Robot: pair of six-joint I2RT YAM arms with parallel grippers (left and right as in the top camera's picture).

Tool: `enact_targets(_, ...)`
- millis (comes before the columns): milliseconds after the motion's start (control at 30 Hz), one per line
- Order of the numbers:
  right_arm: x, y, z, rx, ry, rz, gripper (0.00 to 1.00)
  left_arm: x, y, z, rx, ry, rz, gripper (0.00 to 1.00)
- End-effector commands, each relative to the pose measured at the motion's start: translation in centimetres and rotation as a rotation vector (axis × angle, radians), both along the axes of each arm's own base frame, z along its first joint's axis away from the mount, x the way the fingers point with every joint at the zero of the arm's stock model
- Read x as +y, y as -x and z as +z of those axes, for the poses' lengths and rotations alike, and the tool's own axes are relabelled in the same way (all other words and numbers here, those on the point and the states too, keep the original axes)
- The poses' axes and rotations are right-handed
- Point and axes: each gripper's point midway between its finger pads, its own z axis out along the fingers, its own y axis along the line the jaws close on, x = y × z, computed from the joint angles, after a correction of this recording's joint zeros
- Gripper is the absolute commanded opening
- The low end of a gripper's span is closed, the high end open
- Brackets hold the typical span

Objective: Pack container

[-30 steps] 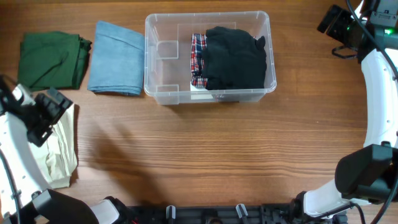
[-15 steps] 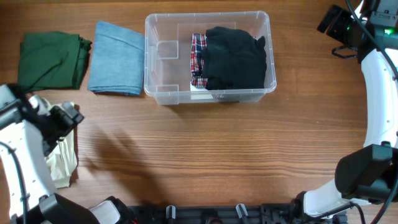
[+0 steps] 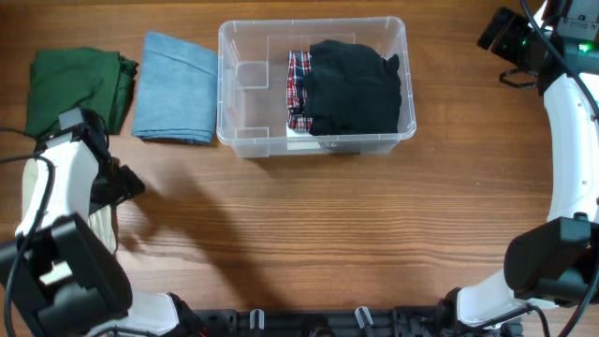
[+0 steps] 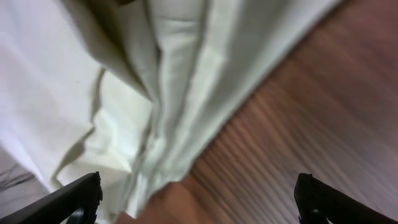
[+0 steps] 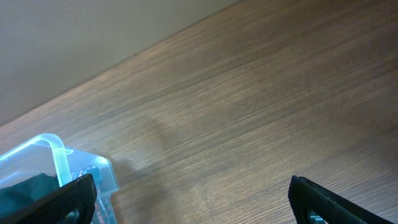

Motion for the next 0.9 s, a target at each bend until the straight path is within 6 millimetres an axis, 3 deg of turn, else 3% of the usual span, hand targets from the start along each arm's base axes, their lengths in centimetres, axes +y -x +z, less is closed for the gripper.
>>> enact_targets(0, 0.3, -0.1, -1.0, 0.016, -0.020, -0.003, 1.00, 1.4, 0.9, 0.0, 0.081, -0.149, 0.025, 1.00)
enact_targets(333, 0.3, -0.1, -1.0, 0.017, -0.020, -0.003, 1.00, 3.6, -0.1, 1.9, 0.141, -0.397, -0.059, 1.00)
enact_targets(467, 0.3, -0.1, -1.0, 0.016, -0.020, -0.003, 1.00, 3.9, -0.5, 1.3, 0.159, -0.402, -0.086, 1.00)
enact_targets(867, 0.3, -0.1, -1.0, 0.016, -0.020, -0.003, 1.00, 1.9, -4.2, -0.5, 0.209, -0.437, -0.326, 1.00)
